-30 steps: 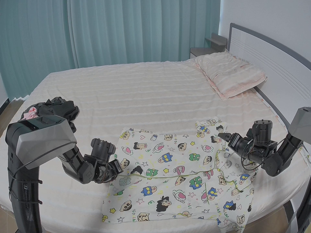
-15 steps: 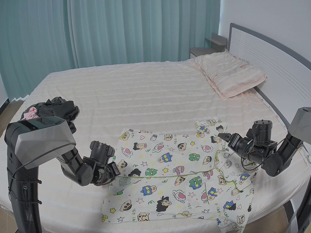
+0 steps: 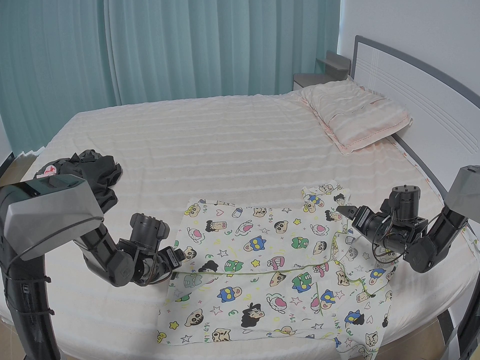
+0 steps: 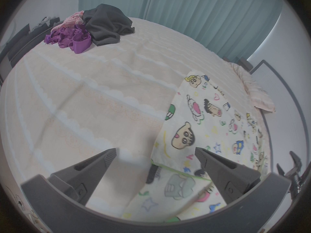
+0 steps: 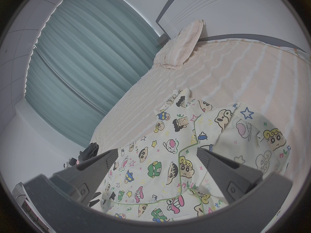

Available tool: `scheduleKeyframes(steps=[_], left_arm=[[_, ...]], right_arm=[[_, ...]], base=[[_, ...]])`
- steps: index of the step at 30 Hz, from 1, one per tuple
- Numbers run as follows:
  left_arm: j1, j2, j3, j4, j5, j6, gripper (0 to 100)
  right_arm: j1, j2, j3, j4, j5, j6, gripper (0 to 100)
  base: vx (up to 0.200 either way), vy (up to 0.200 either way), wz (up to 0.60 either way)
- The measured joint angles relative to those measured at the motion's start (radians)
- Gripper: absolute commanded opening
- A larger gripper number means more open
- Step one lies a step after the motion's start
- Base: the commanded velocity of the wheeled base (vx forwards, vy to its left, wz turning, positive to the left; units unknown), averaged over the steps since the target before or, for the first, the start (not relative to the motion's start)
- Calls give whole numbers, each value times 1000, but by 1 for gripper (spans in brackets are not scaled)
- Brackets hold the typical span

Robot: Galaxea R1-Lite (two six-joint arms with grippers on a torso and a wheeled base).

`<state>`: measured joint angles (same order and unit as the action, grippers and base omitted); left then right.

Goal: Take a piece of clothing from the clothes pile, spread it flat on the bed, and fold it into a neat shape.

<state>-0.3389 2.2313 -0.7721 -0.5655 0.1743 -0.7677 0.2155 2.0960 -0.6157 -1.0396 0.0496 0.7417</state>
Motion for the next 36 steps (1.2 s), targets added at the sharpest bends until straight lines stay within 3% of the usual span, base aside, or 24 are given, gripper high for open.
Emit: scheduleKeyframes(steps=[8,11,20,25,30,36], left_arm=[[-14,-156,187,-65,-219,-11,100],[-30,-188,270,-145,-280,36,100],[-54,-107,397,-460,-329,272,100],[-57,-43,442,-547,-384,357,100],[-58,-1,481,-603,-443,403,100],[-54,21,495,-612,-445,421,100]], right_arm=[[3,0,1,0,1,1,100],[7,0,6,0,3,2,100],[14,-1,12,-2,5,4,100],[15,-1,14,-2,5,4,100],[16,-1,14,-2,7,4,100],[16,-1,14,-2,7,4,100]], base=[[0,0,0],[0,0,0],[0,0,0],[0,0,0],[0,0,0],[0,0,0]])
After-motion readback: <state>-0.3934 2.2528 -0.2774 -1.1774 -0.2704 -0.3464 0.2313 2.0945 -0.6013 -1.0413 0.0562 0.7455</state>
